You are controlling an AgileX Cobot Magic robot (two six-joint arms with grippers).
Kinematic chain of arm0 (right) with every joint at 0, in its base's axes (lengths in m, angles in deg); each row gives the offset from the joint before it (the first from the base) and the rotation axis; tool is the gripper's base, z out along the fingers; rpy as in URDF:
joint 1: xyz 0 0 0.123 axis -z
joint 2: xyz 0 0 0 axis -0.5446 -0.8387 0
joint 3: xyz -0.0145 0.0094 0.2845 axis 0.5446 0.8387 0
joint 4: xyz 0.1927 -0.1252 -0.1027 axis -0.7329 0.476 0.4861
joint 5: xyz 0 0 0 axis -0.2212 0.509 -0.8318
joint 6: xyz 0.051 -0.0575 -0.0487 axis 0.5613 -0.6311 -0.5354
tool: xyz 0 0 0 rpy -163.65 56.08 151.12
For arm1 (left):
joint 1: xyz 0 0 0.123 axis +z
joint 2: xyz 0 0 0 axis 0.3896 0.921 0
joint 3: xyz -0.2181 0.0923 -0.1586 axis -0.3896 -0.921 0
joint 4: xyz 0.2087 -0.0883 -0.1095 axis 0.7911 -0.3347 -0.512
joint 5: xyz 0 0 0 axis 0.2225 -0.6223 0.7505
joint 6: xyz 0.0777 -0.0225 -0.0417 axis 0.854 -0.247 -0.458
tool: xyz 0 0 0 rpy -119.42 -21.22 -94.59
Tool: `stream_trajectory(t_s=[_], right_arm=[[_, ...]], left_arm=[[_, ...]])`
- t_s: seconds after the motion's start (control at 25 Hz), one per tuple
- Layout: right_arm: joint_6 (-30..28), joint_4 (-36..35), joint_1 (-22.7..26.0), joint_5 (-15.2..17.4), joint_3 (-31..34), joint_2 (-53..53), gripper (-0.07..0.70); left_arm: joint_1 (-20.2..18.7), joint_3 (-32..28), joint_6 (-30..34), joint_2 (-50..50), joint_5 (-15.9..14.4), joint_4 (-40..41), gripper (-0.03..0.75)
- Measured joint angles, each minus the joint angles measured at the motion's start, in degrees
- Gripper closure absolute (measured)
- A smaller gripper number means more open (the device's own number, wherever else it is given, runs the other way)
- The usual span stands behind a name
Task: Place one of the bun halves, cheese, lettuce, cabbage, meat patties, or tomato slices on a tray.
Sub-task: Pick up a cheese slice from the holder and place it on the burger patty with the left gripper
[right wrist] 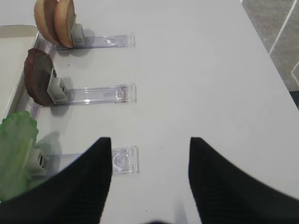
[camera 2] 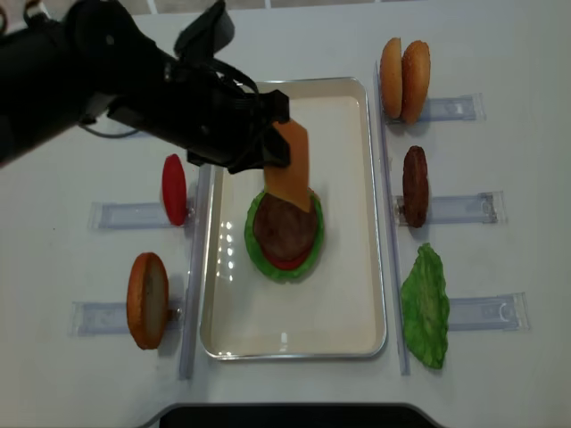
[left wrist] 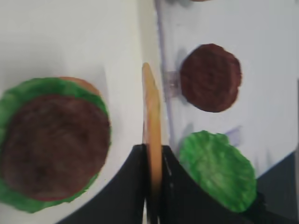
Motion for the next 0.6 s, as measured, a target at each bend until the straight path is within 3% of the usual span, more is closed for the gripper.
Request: stream_trajectory(t_s=[0.16,0.6], right_arm=[[0.00,0.00,0.00,0.00,0.00,0.00,0.273],[0.00,0.00,0.00,0.00,0.00,0.00,0.273]], left_arm=[[-0.12,-2.79,11.80,1.67,1.75,-12.62,0.684],[-0.12,-9.72,16.55,1.72,4.69,-14.60,0.685]])
